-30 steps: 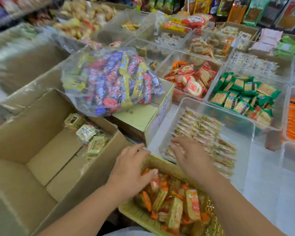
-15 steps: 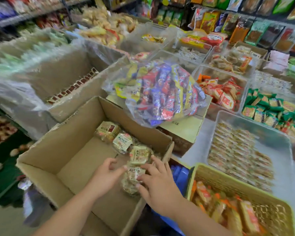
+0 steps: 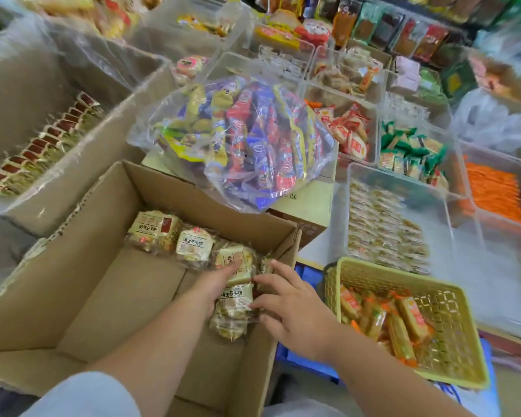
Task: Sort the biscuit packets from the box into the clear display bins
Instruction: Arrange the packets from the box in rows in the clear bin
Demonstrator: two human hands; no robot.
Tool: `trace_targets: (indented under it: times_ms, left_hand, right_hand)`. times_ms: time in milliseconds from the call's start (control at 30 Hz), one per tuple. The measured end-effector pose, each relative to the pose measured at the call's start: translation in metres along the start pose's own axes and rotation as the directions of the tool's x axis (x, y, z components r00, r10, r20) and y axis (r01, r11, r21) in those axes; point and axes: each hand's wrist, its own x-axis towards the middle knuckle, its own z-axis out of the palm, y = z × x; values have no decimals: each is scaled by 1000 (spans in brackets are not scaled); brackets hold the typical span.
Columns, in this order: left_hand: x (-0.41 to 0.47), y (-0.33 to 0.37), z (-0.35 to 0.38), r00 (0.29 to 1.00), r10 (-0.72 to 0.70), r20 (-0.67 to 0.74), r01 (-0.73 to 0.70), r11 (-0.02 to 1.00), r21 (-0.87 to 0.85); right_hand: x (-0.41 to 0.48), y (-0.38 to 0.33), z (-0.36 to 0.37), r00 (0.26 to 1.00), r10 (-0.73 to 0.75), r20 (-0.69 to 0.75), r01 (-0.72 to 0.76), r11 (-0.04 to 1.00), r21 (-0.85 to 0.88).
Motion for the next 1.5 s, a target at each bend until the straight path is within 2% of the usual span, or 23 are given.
trace_targets:
  times_ms: [367, 567, 767, 867, 1000, 1133, 1300, 1400, 1500]
  left_hand:
    - [6, -21, -6, 981, -139, 137, 140, 990, 5]
    - [-5, -19, -17, 950, -272, 154, 240, 950, 201]
    - [-12, -19, -22, 935, -315, 166, 227, 886, 405]
    - [-15, -28, -22, 935, -326, 139, 207, 822, 531]
    - [-15, -36, -24, 904, -381, 197, 233, 822, 519]
    - [-21, -29, -25, 933, -294, 208, 137, 823, 551]
    - [-37, -11, -47, 988, 2, 158, -109, 728, 676]
    - [-62, -2, -70, 980, 111, 166, -187, 802, 568]
    - [-97, 3, -84, 963, 201, 178, -253, 903, 346]
  right_hand:
    - [2, 2, -2, 1000, 23, 5, -23, 999, 27]
    - [2, 3, 0, 999, 32, -5, -31, 999, 29]
    - [3, 4, 1, 1000, 22, -7, -22, 999, 26]
    - [2, 4, 1, 999, 31, -13, -31, 999, 27]
    - [1, 1, 1, 999, 44, -11, -44, 999, 23]
    - [1, 1, 0, 998, 57, 5, -57, 998, 19]
    - [0, 2, 0, 999, 51, -6, -51, 999, 17]
    - [-2, 0, -1, 999, 45, -14, -45, 999, 25]
    - [-3, -12, -7, 996, 82, -29, -77, 989, 129]
